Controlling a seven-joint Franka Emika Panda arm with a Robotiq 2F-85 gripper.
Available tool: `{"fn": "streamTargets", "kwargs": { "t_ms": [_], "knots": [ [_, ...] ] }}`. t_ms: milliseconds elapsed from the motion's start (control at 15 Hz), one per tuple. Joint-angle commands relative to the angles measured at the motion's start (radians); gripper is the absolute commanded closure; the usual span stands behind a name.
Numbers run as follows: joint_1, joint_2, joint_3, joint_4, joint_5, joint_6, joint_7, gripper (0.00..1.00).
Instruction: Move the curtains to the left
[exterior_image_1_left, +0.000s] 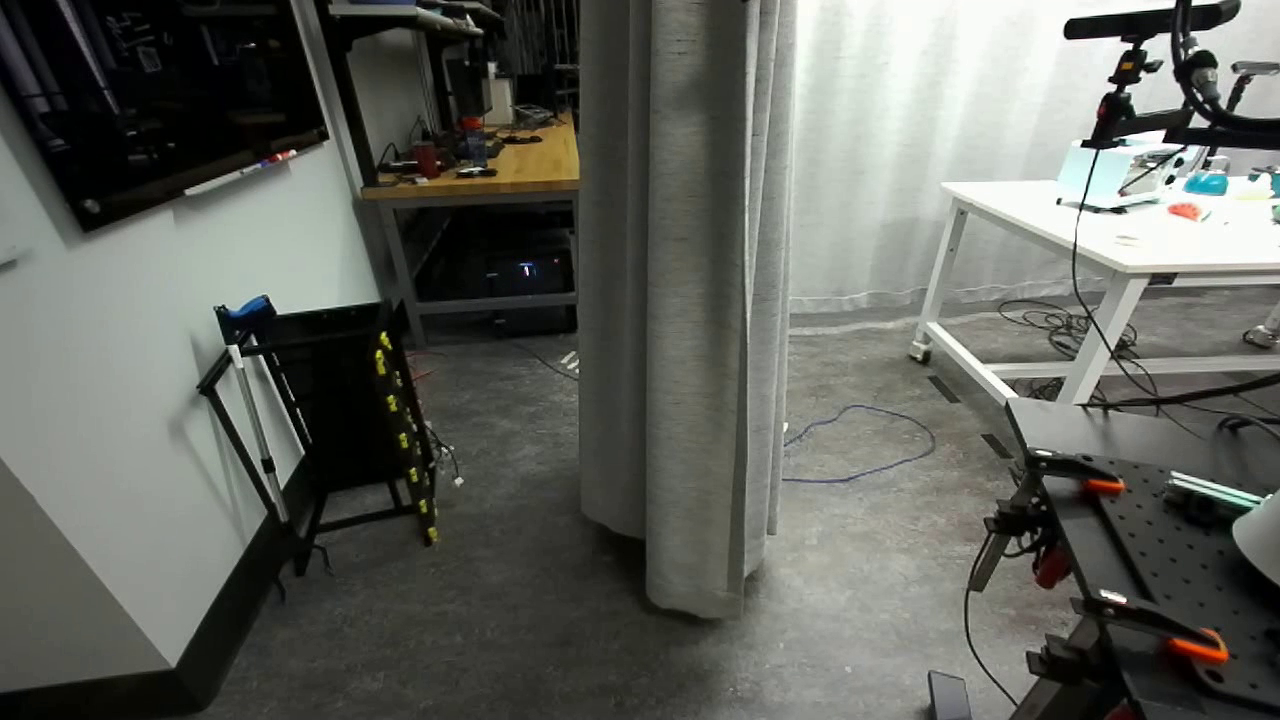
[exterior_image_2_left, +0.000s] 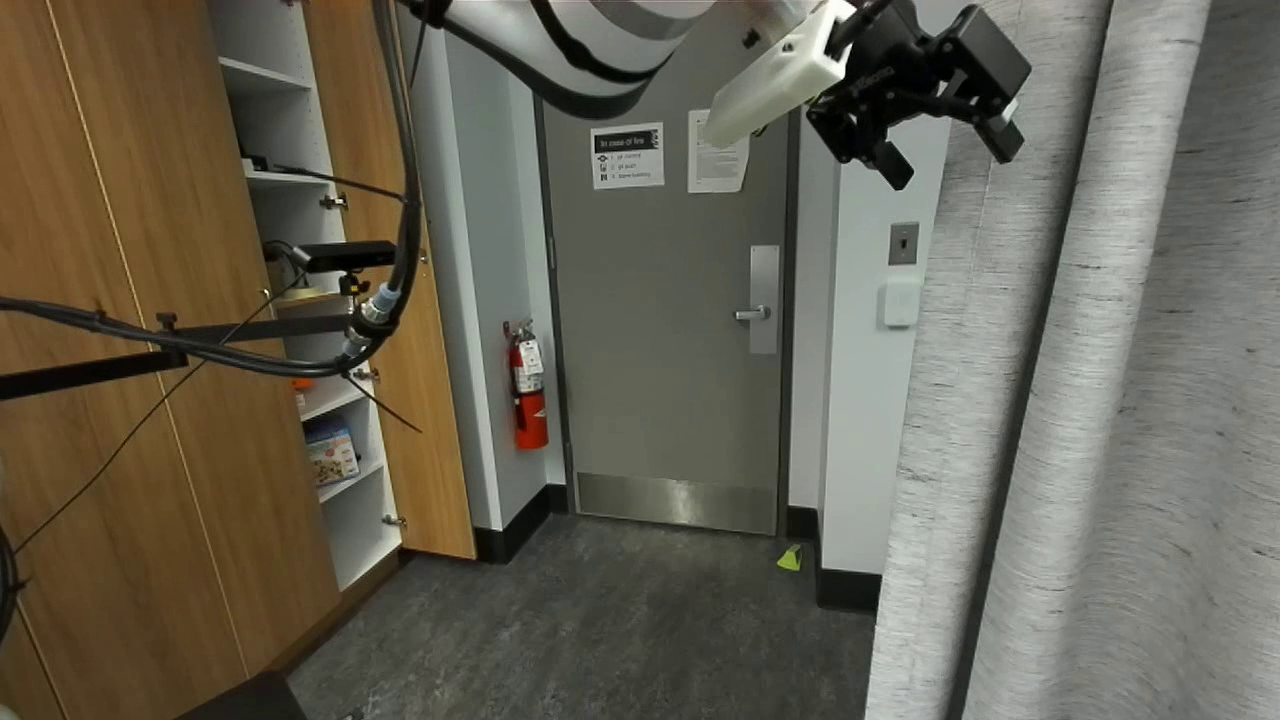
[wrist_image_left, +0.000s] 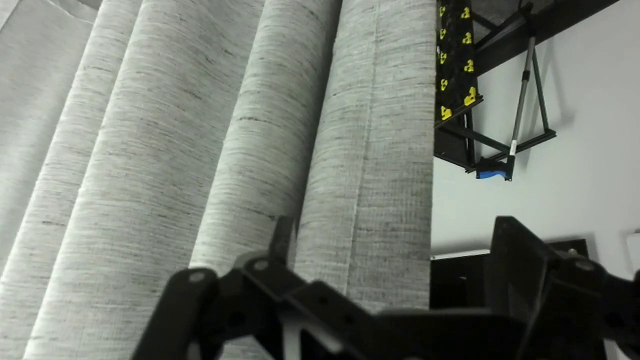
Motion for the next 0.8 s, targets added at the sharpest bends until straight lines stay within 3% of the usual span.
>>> {"fn": "streamTargets", "kwargs": {
  "t_ms": [0,733],
  "knots": [
    [-0.017,0.035,0.023,0.032,-0.095,0.054,0.08,0.0],
    [-0.017,0.06,0.018,0.091,-0.183,0.082,0.233,0.0]
  ]
}}
